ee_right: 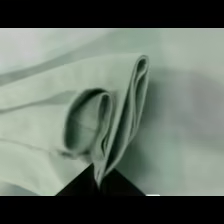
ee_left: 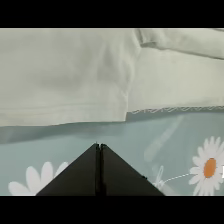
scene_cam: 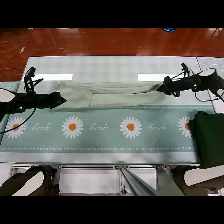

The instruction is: Fold the shirts.

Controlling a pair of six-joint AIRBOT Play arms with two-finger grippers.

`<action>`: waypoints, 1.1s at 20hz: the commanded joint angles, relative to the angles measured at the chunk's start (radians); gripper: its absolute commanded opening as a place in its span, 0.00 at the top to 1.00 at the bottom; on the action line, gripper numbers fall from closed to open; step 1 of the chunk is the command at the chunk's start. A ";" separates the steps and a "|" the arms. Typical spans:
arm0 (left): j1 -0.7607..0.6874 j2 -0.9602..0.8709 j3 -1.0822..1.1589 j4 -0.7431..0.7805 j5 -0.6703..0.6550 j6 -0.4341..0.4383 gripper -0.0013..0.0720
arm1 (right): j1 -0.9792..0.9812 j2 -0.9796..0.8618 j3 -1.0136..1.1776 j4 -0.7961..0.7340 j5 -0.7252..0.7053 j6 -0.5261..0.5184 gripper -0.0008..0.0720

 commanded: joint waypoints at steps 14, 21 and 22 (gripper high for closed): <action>-0.741 -0.762 0.745 -0.108 0.050 -0.161 0.96 | 0.004 0.904 -0.276 -0.192 0.146 0.080 0.95; -0.958 -1.006 1.033 -0.111 -0.085 -0.250 0.96 | 0.004 0.965 -0.276 -0.109 0.167 0.084 0.95; -0.962 -1.012 1.047 -0.110 -0.098 -0.250 0.96 | 0.004 0.965 -0.276 -0.110 0.167 0.084 0.95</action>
